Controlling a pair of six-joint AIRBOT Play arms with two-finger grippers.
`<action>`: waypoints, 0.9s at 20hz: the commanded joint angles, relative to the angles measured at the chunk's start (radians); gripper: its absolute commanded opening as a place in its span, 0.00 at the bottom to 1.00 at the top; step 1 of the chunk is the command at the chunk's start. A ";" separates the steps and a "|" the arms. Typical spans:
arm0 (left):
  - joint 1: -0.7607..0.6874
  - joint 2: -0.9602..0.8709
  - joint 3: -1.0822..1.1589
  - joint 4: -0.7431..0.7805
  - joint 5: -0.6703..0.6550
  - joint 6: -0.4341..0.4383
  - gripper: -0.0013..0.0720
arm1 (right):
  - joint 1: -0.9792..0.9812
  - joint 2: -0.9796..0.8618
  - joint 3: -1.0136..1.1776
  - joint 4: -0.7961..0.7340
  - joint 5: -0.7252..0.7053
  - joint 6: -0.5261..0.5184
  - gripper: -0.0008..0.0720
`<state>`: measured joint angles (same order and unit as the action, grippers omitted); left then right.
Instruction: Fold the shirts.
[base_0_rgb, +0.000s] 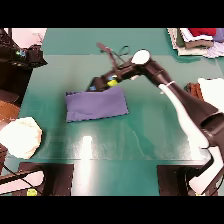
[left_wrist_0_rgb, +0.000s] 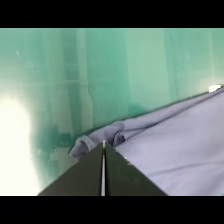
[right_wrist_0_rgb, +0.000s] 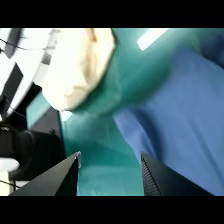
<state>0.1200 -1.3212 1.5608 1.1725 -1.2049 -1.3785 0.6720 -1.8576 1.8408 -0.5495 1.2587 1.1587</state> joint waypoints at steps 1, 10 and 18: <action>0.005 0.003 0.000 -0.003 -0.041 0.019 0.05 | -0.164 0.126 -0.242 -0.138 0.040 0.021 0.60; -0.006 0.002 0.000 -0.047 0.005 0.025 0.05 | -0.375 0.096 -0.504 -0.090 -0.014 0.023 0.94; -0.006 0.002 0.000 -0.050 0.007 0.025 0.05 | -0.192 -0.153 -0.302 0.119 0.023 0.031 0.77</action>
<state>0.1139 -1.3190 1.5608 1.1244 -1.2003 -1.3529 0.4206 -1.9366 1.4780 -0.5079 1.2591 1.1870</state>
